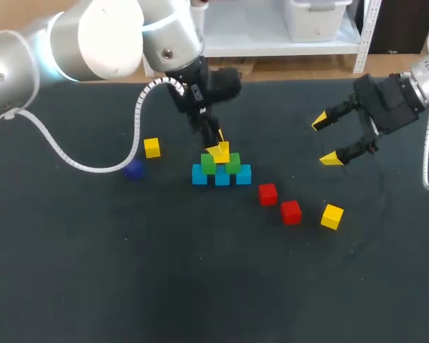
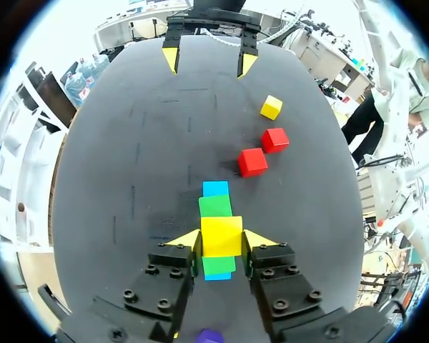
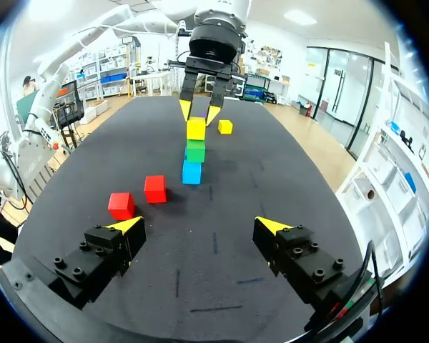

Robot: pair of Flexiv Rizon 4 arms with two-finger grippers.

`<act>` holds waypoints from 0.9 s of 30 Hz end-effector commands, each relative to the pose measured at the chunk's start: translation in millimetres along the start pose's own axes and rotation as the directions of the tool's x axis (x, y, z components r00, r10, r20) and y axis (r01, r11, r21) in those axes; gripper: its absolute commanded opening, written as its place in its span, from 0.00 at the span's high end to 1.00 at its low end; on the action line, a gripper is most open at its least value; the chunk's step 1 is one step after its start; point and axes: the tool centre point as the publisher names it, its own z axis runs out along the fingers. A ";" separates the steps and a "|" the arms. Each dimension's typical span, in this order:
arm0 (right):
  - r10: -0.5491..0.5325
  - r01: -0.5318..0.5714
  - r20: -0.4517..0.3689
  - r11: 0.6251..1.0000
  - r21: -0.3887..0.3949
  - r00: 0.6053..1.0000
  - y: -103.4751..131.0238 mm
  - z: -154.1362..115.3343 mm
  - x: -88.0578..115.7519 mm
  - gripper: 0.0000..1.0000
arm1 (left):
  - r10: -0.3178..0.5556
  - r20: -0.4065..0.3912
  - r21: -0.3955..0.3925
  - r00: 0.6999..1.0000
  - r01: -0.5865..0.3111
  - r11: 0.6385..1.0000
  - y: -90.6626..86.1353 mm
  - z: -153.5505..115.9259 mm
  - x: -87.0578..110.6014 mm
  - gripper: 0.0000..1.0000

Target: Place the blue cubes, place green cubes on the blue cubes, place the yellow cubes on the green cubes, then place the red cubes on the yellow cubes, and place purple cube on the red cubes.

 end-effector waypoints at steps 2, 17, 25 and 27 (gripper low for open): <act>-0.001 0.001 0.001 1.000 0.001 1.000 0.2 0.1 0.2 0.00 | 0.002 -0.001 0.005 1.000 -0.002 1.000 2.8 0.5 -0.1 0.81; -0.001 0.001 0.001 1.000 0.001 1.000 0.2 0.1 0.2 0.00 | 0.002 -0.001 0.004 1.000 -0.002 1.000 3.3 0.5 0.4 0.80; -0.001 0.001 0.001 1.000 0.001 1.000 0.2 0.1 0.2 0.00 | 0.000 -0.001 0.005 1.000 0.000 1.000 3.4 0.8 0.6 0.78; -0.001 0.001 0.001 1.000 0.001 1.000 0.2 0.1 0.2 0.00 | -0.001 -0.001 0.005 1.000 0.001 1.000 3.3 0.9 0.8 0.78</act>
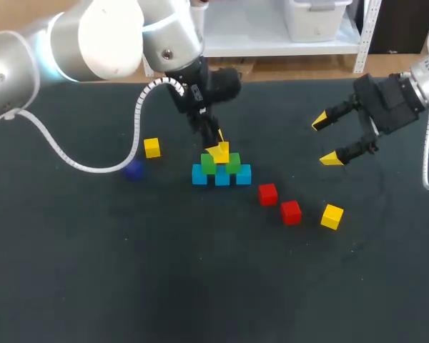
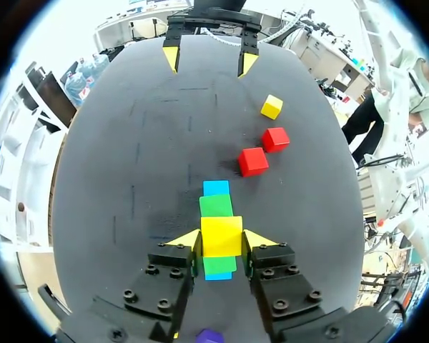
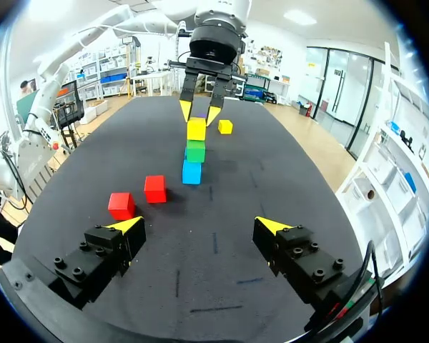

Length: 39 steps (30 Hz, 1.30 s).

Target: Place the blue cubes, place green cubes on the blue cubes, place the yellow cubes on the green cubes, then place the red cubes on the yellow cubes, and place purple cube on the red cubes.

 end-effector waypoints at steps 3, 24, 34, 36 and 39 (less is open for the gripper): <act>-0.001 0.001 0.001 1.000 0.001 1.000 0.2 0.1 0.2 0.00 | -0.001 0.000 0.006 1.000 0.001 1.000 2.5 0.4 0.6 0.78; -0.001 0.001 0.001 1.000 0.001 1.000 0.2 0.1 0.2 0.00 | -0.003 0.004 0.010 1.000 0.003 1.000 2.5 1.0 1.2 0.11; -0.001 0.001 0.001 1.000 0.001 1.000 0.2 0.1 0.2 0.00 | 0.022 -0.002 -0.001 1.000 -0.022 1.000 -0.2 -11.7 2.4 0.00; -0.001 0.001 0.001 1.000 0.001 1.000 0.2 0.1 0.2 0.00 | 0.026 -0.006 -0.012 1.000 -0.026 1.000 -2.7 -18.1 5.8 0.00; -0.001 0.001 0.001 1.000 0.001 1.000 0.2 0.1 0.2 0.00 | 0.026 -0.022 -0.034 0.999 -0.026 0.999 -7.0 -29.0 13.6 0.00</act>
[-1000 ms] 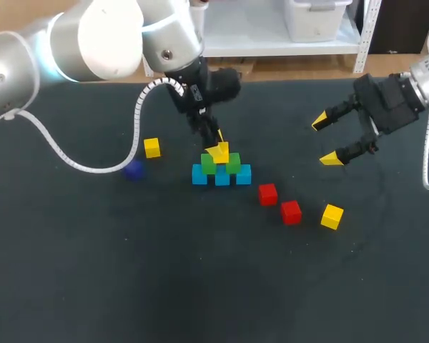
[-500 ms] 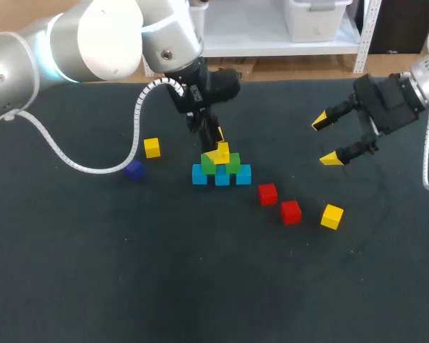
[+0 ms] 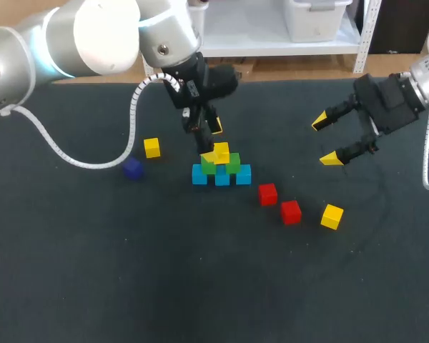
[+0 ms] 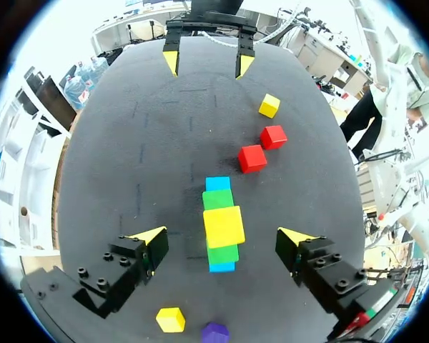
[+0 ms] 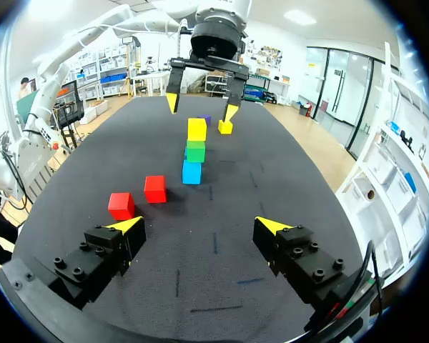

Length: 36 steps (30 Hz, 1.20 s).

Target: Place the blue cubes, place green cubes on the blue cubes, place the yellow cubes on the green cubes, then place the red cubes on the yellow cubes, and place purple cube on the red cubes.

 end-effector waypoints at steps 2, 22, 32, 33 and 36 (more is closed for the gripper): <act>-0.001 0.001 0.001 1.000 0.001 1.000 0.2 0.1 0.1 0.00 | -0.015 -0.013 -0.036 1.000 0.015 0.999 -11.3 -20.8 16.2 0.00; -0.001 0.001 0.001 1.000 0.001 1.000 0.2 0.1 0.1 0.00 | -0.093 -0.165 -0.078 0.982 0.081 0.994 34.6 -29.4 129.2 0.00; -0.001 0.001 0.001 1.000 0.001 1.000 0.2 0.1 0.1 0.00 | -0.125 -0.154 -0.101 0.980 0.110 0.989 59.4 -2.6 140.2 0.00; -0.001 0.001 0.001 1.000 0.001 1.000 0.2 0.1 0.1 0.00 | -0.128 -0.158 -0.103 0.979 0.113 0.988 62.3 -1.2 140.4 0.00; -0.001 0.001 0.001 1.000 0.001 1.000 0.2 0.1 0.1 0.00 | -0.140 -0.157 -0.110 0.978 0.123 0.986 70.7 3.3 144.1 0.00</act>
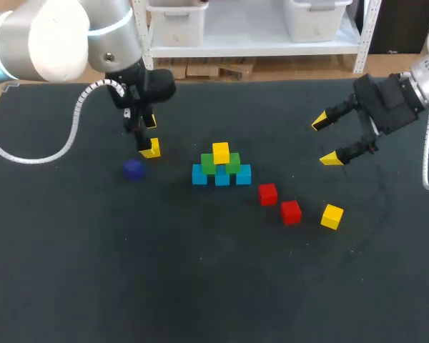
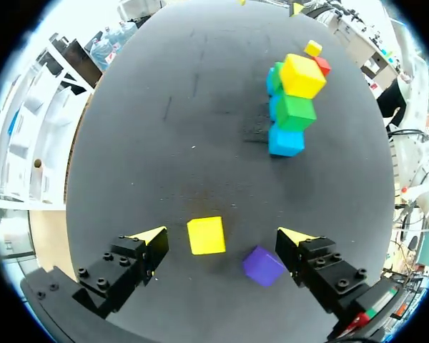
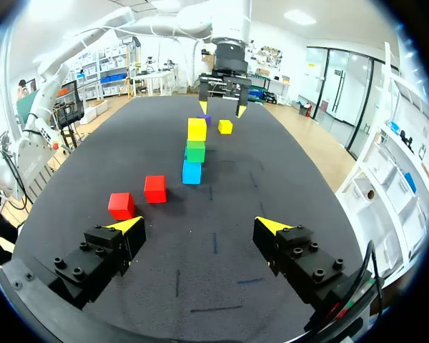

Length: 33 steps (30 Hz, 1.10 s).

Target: Place the blue cubes, place green cubes on the blue cubes, place the yellow cubes on the green cubes, then place the red cubes on the yellow cubes, and place purple cube on the red cubes.

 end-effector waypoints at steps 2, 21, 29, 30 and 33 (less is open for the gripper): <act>-0.001 0.001 0.002 1.000 0.001 1.000 0.2 0.1 0.2 0.00 | -0.018 -0.001 0.013 1.000 0.018 1.000 18.8 10.5 -1.5 0.00; -0.001 0.001 0.002 1.000 0.001 1.000 0.2 0.1 0.2 0.00 | -0.089 0.008 0.007 0.996 0.089 0.996 17.2 29.8 3.0 0.15; -0.001 0.001 0.002 1.000 0.001 1.000 0.2 0.1 0.2 0.00 | -0.121 0.015 0.004 0.993 0.121 0.993 8.4 29.5 12.6 0.26; -0.001 0.001 0.002 1.000 0.001 1.000 0.2 0.1 0.2 0.00 | -0.124 0.017 0.001 0.992 0.124 0.992 7.8 29.0 13.9 0.26; -0.001 0.001 0.002 1.000 0.001 1.000 0.2 0.1 0.2 0.00 | -0.132 0.019 -0.001 0.991 0.132 0.991 6.8 28.5 16.5 0.26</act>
